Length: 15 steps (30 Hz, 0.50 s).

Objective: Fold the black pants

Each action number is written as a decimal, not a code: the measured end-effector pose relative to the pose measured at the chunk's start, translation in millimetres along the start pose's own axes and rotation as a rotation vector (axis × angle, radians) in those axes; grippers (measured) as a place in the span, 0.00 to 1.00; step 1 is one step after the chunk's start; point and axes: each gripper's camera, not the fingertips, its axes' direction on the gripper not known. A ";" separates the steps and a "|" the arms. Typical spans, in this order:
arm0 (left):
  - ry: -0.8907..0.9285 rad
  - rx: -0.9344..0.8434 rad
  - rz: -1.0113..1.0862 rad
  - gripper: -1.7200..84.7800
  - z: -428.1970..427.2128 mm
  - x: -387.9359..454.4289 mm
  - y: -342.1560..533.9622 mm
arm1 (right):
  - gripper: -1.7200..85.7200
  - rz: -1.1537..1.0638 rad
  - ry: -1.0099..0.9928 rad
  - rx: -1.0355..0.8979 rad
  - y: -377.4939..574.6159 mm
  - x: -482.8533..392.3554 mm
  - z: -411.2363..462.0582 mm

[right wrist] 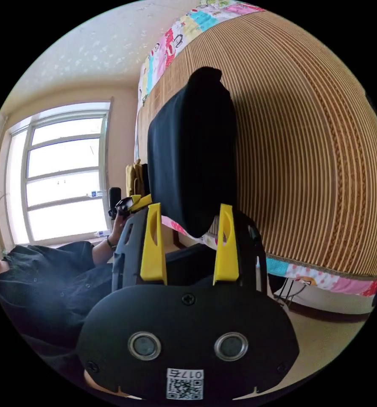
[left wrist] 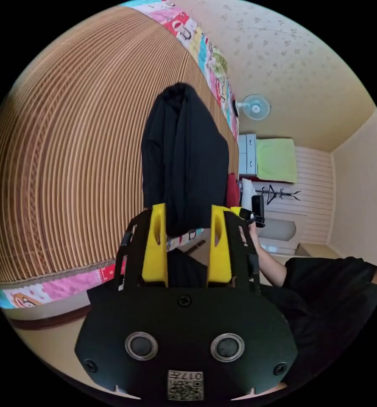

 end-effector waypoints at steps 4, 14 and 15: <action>-0.058 0.004 0.010 0.29 7.3 -5.8 -58.0 | 0.29 -0.026 -0.055 -0.001 -61.3 11.5 -14.9; -0.008 -0.139 0.018 0.24 68.8 -32.9 -111.8 | 0.28 0.084 -0.090 -0.101 -118.4 84.5 2.0; 0.052 -0.168 -0.001 0.22 76.6 -36.8 -110.2 | 0.25 0.130 -0.182 -0.110 -114.1 96.9 3.6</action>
